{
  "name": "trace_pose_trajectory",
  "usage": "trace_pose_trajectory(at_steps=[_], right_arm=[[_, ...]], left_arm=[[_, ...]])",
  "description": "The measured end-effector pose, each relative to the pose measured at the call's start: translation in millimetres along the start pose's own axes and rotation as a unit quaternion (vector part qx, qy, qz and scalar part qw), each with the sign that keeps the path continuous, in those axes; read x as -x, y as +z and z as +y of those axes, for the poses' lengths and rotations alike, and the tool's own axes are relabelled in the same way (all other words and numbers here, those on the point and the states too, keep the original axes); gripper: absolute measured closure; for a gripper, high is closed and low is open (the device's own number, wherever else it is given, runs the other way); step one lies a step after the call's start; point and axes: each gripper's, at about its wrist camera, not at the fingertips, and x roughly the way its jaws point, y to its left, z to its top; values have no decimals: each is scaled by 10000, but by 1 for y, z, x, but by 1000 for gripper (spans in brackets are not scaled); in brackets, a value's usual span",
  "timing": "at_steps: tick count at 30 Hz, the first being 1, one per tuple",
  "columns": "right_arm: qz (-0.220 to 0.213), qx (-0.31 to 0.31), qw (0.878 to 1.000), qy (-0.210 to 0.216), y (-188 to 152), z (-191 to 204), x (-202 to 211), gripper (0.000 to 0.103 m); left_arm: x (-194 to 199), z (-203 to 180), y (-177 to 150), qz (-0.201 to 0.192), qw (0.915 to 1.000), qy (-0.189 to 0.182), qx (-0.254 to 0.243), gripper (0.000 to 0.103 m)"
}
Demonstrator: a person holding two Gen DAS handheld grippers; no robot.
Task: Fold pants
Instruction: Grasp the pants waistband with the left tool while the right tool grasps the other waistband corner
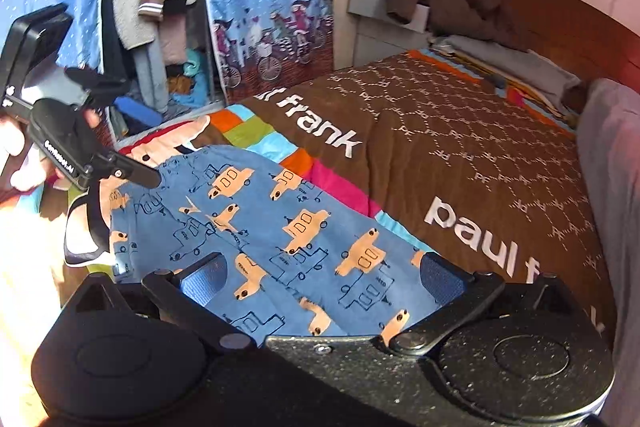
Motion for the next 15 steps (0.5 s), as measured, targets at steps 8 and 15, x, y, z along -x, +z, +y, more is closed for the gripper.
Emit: trace_pose_trajectory(at_steps=[8, 15], right_arm=[[306, 550, 9915, 1136, 30, -62, -109, 5], [629, 559, 9780, 1911, 50, -117, -189, 18]], left_arm=[[-103, 59, 13, 608, 9939, -661, -635, 0], [-159, 119, 32, 927, 9831, -1483, -544, 9]])
